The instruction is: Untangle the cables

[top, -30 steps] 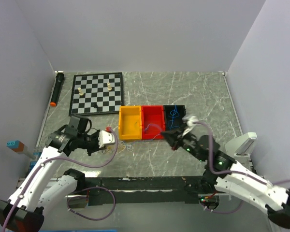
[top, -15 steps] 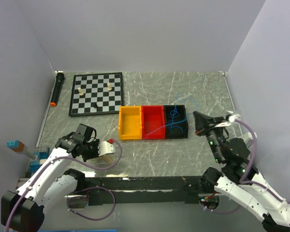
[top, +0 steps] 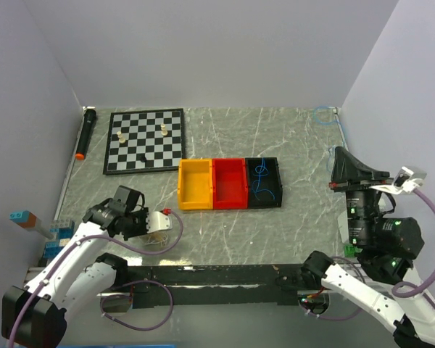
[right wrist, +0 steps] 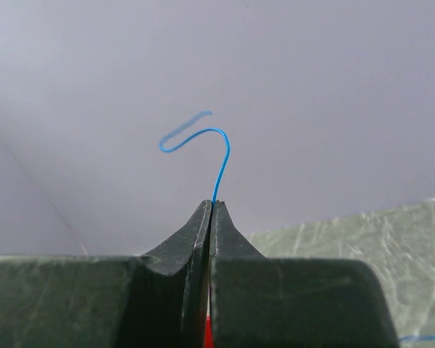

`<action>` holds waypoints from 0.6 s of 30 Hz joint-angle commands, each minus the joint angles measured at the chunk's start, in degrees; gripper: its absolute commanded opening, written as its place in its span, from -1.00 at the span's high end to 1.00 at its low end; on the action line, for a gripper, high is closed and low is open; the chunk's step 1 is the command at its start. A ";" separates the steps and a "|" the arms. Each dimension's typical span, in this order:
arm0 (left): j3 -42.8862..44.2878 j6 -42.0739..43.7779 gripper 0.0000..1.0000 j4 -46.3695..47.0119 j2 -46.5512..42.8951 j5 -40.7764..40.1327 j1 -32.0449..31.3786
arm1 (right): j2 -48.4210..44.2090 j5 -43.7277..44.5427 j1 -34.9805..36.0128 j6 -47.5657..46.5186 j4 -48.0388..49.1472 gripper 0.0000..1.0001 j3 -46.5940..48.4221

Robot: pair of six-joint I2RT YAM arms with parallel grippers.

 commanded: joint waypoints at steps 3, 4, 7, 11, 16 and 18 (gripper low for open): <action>6.80 -4.11 0.99 -0.87 0.79 7.23 0.12 | 5.67 -3.58 -0.19 -2.31 2.97 1.00 2.71; 7.77 -4.90 0.98 -1.22 0.79 8.29 0.12 | 6.90 -3.24 -0.19 -3.10 2.79 1.00 3.50; 10.93 -6.49 0.99 -2.80 0.97 12.51 0.12 | 9.36 -3.49 -0.28 -5.03 4.37 1.00 3.77; 14.36 -8.42 0.99 -4.12 0.88 16.03 0.12 | 12.79 -3.41 -0.45 -6.36 7.45 1.00 3.77; 17.00 -8.51 0.99 -5.53 -0.26 19.54 0.12 | 17.62 -5.60 -1.50 -6.36 10.52 1.00 3.77; 17.27 -8.51 0.98 -5.97 -0.79 20.25 0.13 | 19.38 -6.83 -2.64 -5.92 11.23 1.00 4.03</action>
